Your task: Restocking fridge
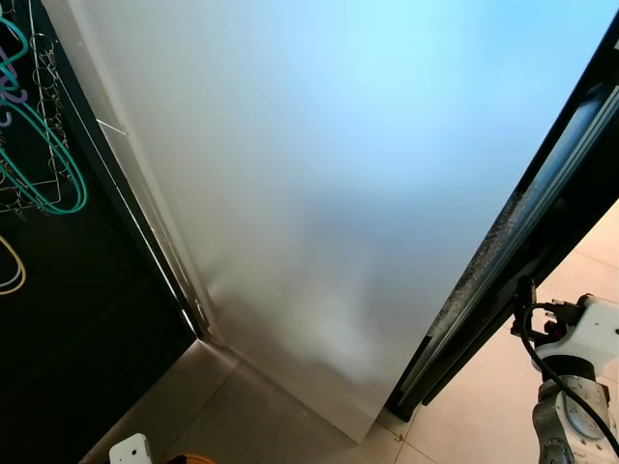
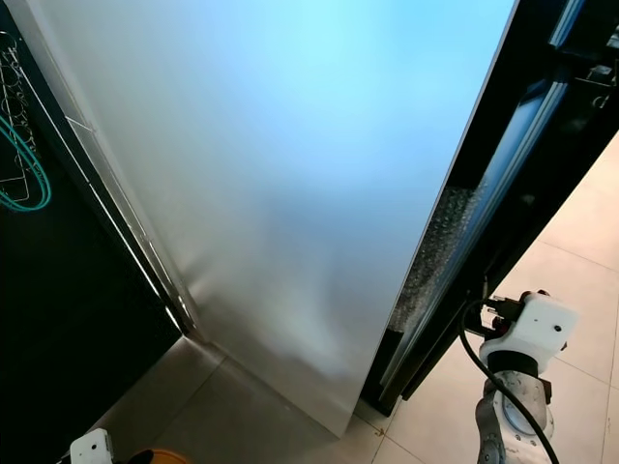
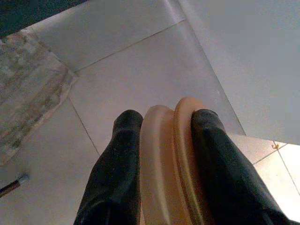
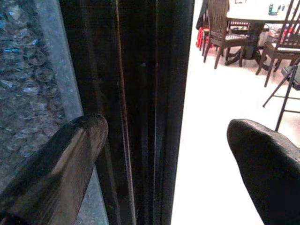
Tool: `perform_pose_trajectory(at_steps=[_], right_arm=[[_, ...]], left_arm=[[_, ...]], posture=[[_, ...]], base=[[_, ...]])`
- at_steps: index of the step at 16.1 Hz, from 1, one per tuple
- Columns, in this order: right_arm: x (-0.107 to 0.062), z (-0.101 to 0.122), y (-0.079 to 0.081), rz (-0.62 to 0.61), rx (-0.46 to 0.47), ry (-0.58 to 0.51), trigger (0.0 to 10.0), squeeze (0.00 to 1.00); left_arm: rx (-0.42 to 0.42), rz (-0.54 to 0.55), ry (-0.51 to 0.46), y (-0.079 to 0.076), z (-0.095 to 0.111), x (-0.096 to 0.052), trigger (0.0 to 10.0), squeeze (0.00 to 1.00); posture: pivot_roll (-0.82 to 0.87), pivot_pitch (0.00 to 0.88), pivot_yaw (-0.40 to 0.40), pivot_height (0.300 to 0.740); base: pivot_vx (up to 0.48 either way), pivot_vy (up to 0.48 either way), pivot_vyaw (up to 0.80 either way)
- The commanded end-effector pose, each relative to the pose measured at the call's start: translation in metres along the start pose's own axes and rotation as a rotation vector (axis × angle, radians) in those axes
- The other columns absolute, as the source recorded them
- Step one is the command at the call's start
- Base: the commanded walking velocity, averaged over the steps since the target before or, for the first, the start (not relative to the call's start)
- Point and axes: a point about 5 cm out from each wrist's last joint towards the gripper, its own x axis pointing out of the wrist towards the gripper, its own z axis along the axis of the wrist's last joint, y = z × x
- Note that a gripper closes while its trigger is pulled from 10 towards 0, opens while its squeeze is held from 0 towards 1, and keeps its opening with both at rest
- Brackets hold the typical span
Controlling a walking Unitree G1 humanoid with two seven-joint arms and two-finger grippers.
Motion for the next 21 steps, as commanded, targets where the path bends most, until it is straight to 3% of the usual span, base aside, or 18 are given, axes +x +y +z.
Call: perform_pose_trajectory(at_steps=[1,12,17,21], right_arm=[[-0.001,-0.003,-0.005,-0.014,-0.010,0.012,10.0,0.00],[0.002,-0.007,0.009,0.111,-0.023,0.041,10.0,0.00],[0.027,0.004,0.012,0.133,-0.040,0.007,10.0,0.00],[0.033,0.000,0.020,0.170,-0.027,0.016,10.0,0.00]], left_arm=[[0.012,0.005,0.071,0.002,-0.017,-0.004,10.0,0.00],[0.015,0.001,0.073,0.000,-0.017,-0.004,10.0,0.00],[0.017,-0.003,0.073,-0.001,-0.017,-0.003,10.0,0.00],[0.024,-0.009,0.074,-0.002,-0.017,-0.003,10.0,0.00]], posture=[[-0.02,0.080,-0.014,0.740],[-0.02,0.081,-0.014,0.740],[-0.03,0.079,-0.008,0.740],[-0.03,0.062,-0.005,0.740]], base=[[0.000,0.000,-0.80],[0.000,0.000,0.00],[0.000,0.000,0.00],[0.000,0.000,0.00]])
